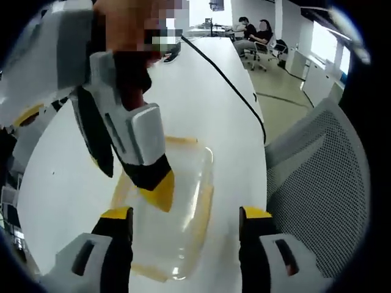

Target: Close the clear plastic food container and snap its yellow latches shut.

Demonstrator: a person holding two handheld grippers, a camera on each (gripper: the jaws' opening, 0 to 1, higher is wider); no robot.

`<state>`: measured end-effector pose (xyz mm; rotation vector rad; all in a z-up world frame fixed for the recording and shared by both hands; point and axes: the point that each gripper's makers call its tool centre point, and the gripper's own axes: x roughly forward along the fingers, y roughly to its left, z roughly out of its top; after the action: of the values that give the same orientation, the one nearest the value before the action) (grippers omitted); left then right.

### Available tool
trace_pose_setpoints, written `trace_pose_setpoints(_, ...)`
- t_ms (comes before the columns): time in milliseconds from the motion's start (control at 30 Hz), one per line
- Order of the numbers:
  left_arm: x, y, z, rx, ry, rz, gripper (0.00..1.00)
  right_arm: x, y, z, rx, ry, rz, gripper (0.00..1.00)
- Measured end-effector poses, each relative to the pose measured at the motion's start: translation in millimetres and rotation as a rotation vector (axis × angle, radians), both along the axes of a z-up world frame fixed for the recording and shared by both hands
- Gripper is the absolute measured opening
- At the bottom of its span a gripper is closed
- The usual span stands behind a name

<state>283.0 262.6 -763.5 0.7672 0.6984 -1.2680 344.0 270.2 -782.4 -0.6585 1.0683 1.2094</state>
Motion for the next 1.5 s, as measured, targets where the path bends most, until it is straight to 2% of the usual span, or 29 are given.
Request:
trace_pose_setpoints(67,-4.2,-3,0.3,-0.009,0.017,-0.034,0.78,0,4,3.3,0.027,-0.012,-0.008,0.69)
trace_pose_setpoints(300,-4.8,-4,1.5,-0.016,0.024,-0.067,0.81,-3,-5,7.9,0.005,-0.033,-0.023,0.67)
trace_pose_setpoints(433,-2.7,2,3.6,-0.020,0.037,-0.066,0.91,-7,-8,16.2,0.038,-0.039,-0.024,0.67)
trace_pose_setpoints(533,-0.5,6,5.1,-0.021,0.041,-0.069,0.94,-13,-6,20.7,0.070,-0.034,-0.011,0.73)
trace_pose_setpoints(600,0.9,8,4.5,-0.022,0.041,-0.076,0.97,-18,-5,22.7,0.086,-0.050,0.037,0.73)
trace_pose_setpoints(667,0.8,10,2.8,-0.014,0.043,-0.082,0.99,-19,-7,22.0,0.083,-0.062,0.039,0.73)
trace_pose_setpoints(967,-0.6,13,2.8,-0.007,0.050,-0.097,0.99,-26,-10,20.5,0.067,-0.083,0.087,0.73)
trace_pose_setpoints(1267,7.7,17,2.0,-0.003,0.039,-0.104,0.99,-30,-13,21.7,0.051,-0.103,0.139,0.73)
trace_pose_setpoints(1367,11.1,21,1.7,-0.004,0.073,-0.081,0.99,-31,-14,20.5,0.042,-0.100,0.145,0.74)
trace_pose_setpoints(1500,13.8,25,-3.0,0.019,0.065,-0.087,0.98,-32,-16,15.2,0.013,-0.125,0.188,0.74)
